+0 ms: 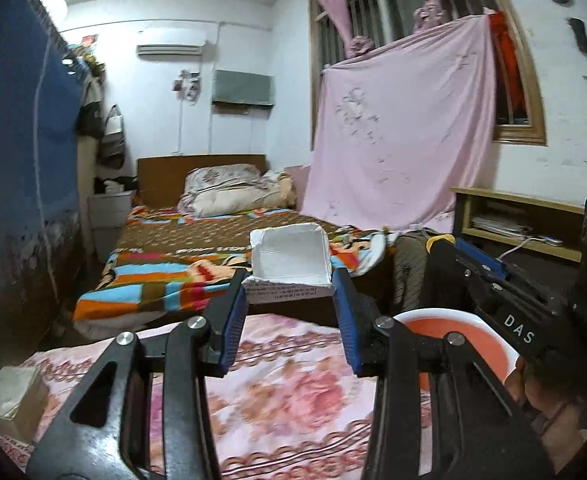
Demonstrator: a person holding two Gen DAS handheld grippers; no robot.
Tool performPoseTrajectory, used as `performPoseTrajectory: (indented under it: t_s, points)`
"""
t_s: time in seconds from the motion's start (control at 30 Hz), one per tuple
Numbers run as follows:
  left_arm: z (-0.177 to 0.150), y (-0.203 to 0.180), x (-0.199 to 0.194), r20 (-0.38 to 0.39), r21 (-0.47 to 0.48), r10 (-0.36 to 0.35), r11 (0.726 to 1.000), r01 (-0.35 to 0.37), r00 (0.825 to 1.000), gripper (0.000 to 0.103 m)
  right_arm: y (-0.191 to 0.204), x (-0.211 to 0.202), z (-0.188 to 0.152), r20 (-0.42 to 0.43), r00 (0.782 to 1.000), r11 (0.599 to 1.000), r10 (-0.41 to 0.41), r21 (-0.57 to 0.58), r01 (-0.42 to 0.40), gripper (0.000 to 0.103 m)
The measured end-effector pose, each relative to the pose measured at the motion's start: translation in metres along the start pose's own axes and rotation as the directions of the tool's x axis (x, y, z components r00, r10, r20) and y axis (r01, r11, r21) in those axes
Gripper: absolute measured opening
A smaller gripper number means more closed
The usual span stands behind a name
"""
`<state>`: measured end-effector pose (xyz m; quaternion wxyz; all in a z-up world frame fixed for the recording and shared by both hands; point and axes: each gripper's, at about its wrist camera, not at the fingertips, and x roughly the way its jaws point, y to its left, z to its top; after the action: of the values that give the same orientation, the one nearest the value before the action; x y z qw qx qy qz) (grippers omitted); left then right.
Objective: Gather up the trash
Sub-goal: 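Carry tissue and cap over the orange basin and open both tools to drop them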
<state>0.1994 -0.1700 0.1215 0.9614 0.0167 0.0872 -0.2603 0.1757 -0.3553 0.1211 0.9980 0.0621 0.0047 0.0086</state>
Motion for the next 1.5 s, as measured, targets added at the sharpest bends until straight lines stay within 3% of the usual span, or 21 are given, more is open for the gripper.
performPoseTrajectory:
  t_s: [0.27,0.43,0.57,1.17,1.5]
  points:
    - [0.007,-0.043,0.014,-0.021,0.086,-0.111,0.99,0.113,0.994,0.026,-0.049,-0.024,0.007,0.022,0.984,0.982,-0.178,0.069,0.177,0.027]
    - [0.006,-0.066,0.026,-0.064,0.112,-0.157,0.98,0.164,0.985,0.026,-0.073,-0.024,0.006,-0.009,0.973,0.966,-0.23,0.118,0.229,0.027]
    - [0.004,-0.077,0.043,-0.135,0.077,-0.212,0.972,0.223,0.968,0.026,-0.087,-0.02,0.005,-0.045,0.963,0.954,-0.265,0.13,0.268,0.027]
    - [-0.018,-0.114,0.084,-0.301,-0.016,-0.284,0.956,0.293,0.91,0.026,-0.12,-0.012,-0.018,-0.217,0.921,0.91,-0.324,0.197,0.366,0.027]
    - [-0.033,-0.125,0.107,-0.385,-0.082,-0.322,0.945,0.315,0.865,0.026,-0.131,-0.006,-0.025,-0.285,0.903,0.896,-0.321,0.217,0.387,0.027]
